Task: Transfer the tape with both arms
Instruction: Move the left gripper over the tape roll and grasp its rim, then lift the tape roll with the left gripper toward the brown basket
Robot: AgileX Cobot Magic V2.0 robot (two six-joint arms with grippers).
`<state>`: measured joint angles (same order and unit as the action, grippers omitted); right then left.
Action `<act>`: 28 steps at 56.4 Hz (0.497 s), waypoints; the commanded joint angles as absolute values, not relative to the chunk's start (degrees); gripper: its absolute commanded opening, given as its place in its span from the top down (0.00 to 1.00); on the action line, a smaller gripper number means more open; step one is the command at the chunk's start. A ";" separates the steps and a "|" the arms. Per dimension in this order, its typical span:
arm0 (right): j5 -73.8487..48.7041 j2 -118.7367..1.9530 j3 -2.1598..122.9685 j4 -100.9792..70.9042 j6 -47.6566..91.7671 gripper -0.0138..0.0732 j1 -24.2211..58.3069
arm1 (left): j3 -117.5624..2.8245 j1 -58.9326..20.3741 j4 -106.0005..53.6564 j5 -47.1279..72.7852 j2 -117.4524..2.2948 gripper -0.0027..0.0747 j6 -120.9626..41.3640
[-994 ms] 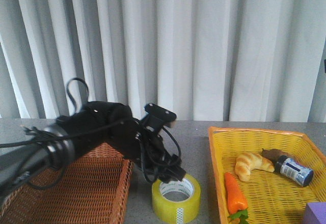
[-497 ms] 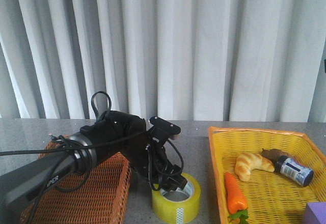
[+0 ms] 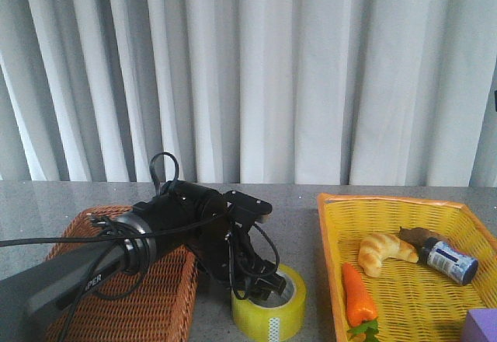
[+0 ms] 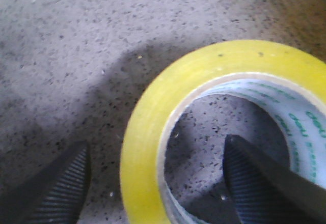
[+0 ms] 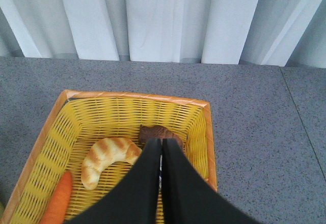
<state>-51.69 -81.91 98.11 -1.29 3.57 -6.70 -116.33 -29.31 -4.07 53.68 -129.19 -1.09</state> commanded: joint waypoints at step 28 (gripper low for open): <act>-47.67 -80.36 99.50 -0.89 3.55 0.85 -7.04 | -118.30 -29.12 -2.84 52.27 -125.27 0.53 2.48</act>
<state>-51.69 -81.91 98.11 -1.29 3.57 -6.70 -116.33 -29.31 -2.74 53.80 -129.19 1.92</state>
